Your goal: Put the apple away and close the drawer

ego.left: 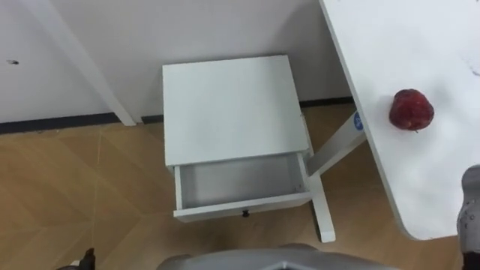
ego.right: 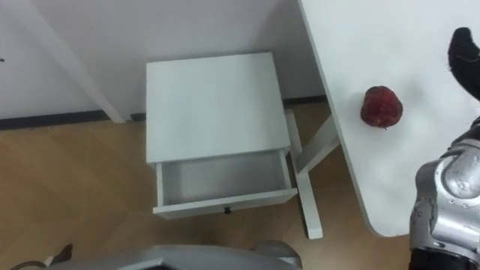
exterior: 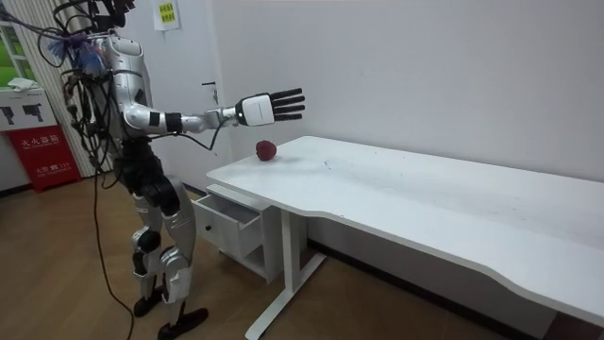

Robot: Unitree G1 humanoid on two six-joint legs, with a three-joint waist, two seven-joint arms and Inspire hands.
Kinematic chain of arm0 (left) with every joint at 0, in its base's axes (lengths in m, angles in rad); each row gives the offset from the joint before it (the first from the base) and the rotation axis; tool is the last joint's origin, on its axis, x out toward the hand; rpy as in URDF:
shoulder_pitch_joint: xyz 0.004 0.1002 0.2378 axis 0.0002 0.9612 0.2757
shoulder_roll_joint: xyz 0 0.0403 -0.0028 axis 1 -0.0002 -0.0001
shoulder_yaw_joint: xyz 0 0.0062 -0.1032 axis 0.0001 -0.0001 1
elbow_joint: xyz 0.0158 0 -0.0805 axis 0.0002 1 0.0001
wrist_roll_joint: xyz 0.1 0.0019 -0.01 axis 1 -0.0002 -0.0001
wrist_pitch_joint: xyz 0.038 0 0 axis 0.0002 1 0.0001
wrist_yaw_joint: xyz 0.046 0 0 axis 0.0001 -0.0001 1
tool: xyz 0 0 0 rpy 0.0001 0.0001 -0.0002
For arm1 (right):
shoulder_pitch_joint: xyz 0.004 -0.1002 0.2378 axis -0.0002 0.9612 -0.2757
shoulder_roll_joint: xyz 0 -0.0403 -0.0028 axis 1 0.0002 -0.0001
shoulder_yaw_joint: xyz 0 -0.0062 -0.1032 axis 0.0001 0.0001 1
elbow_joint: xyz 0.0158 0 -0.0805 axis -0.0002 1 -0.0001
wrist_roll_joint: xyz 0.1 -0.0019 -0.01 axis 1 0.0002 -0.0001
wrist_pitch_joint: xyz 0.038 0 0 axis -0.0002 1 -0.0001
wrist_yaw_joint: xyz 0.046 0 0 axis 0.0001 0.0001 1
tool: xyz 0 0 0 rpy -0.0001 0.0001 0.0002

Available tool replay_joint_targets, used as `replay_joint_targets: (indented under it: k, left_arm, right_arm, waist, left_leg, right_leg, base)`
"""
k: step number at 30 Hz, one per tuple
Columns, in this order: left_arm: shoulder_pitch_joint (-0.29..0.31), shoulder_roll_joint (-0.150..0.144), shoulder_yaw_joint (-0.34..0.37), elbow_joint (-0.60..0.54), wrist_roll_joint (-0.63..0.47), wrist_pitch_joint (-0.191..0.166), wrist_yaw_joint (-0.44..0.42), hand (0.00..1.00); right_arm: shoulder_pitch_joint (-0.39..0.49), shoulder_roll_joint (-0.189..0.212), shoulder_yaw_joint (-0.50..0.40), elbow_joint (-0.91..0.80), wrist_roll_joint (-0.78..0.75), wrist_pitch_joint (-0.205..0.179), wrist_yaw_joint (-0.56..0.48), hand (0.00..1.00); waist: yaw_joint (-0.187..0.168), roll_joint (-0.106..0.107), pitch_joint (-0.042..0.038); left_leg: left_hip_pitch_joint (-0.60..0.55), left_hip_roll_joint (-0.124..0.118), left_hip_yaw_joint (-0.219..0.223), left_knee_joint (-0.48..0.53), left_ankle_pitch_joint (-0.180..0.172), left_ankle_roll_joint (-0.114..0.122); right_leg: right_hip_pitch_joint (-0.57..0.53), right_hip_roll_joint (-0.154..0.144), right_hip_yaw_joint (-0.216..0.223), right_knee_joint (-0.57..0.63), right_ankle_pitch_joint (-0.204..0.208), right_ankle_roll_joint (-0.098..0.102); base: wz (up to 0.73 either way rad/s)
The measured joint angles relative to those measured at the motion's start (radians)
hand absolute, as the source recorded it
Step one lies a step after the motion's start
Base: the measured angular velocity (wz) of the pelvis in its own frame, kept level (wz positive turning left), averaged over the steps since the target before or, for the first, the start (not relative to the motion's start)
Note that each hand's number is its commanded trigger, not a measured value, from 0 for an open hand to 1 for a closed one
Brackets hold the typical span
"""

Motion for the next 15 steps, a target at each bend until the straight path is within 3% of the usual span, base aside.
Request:
replay_joint_targets:
  k: [15]
  left_arm:
    - [0.015,0.005,-0.003,-0.002,0.023,0.011,0.011,0.0]
  right_arm:
    - [0.044,0.001,0.031,0.065,-0.003,0.035,0.17,0.0]
  waist:
    - [0.002,0.011,-0.0054]
  left_leg:
    - [0.001,0.001,-0.01,0.003,0.0,0.0]
  right_leg:
    - [0.013,0.0,-0.02,-0.03,0.011,0.001]
  base:
    - [0.04]
